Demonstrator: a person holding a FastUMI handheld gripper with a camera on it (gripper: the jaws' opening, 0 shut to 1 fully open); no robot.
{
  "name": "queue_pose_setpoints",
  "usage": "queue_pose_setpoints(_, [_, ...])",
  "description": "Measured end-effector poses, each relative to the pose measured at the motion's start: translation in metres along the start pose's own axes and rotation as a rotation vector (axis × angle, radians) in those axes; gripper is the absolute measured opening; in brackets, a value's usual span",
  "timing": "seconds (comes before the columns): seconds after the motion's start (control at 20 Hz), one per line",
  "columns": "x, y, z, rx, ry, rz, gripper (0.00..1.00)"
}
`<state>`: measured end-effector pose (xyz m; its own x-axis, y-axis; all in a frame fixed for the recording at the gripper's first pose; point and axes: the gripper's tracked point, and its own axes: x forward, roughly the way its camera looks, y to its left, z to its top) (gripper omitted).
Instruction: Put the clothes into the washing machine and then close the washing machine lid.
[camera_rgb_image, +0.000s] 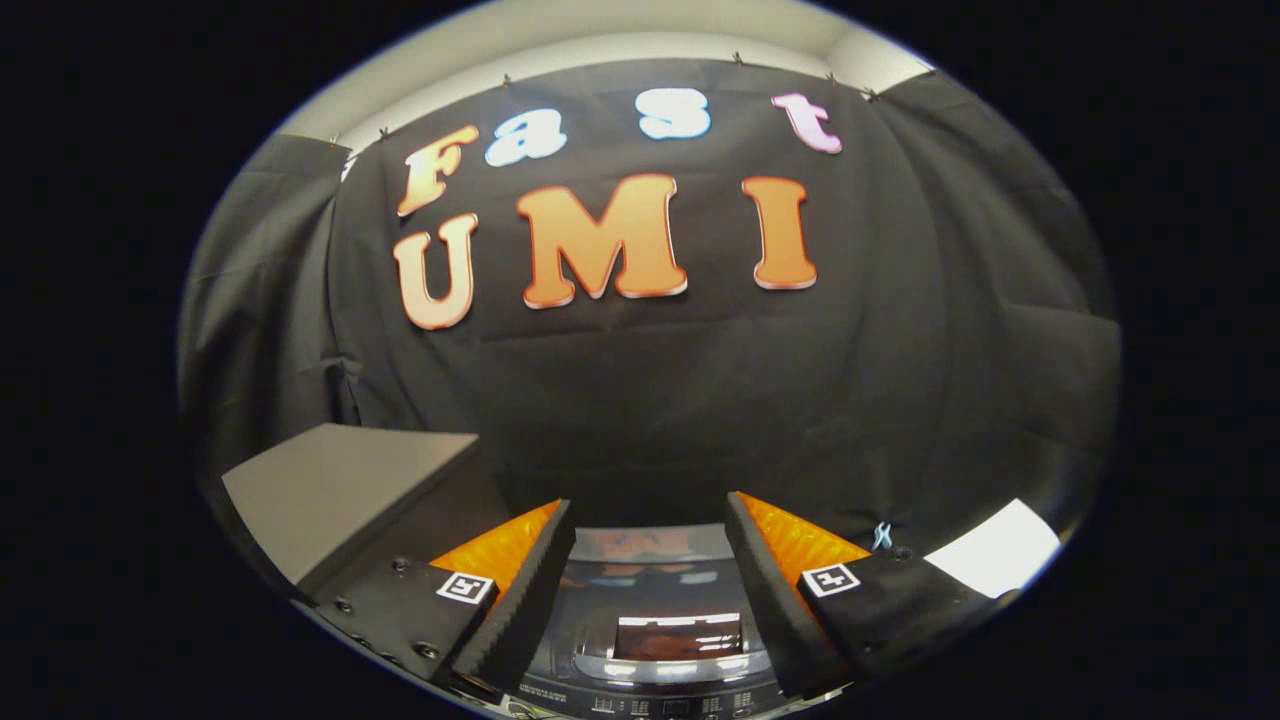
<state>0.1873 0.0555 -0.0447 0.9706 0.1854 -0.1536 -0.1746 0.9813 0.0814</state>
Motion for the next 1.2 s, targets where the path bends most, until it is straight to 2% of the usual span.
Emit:
queue_pose_setpoints(0.3, [-0.062, 0.001, 0.088, -0.038, -0.167, 0.01, 0.96])
queue_pose_setpoints(0.65, [-0.132, -0.011, 0.142, 0.016, -0.256, 0.056, 0.96])
queue_pose_setpoints(0.9, [-0.162, -0.04, 0.157, -0.01, -0.285, 0.019, 0.96])
queue_pose_setpoints(1.2, [-0.186, -0.061, 0.155, -0.043, -0.289, -0.03, 0.96])
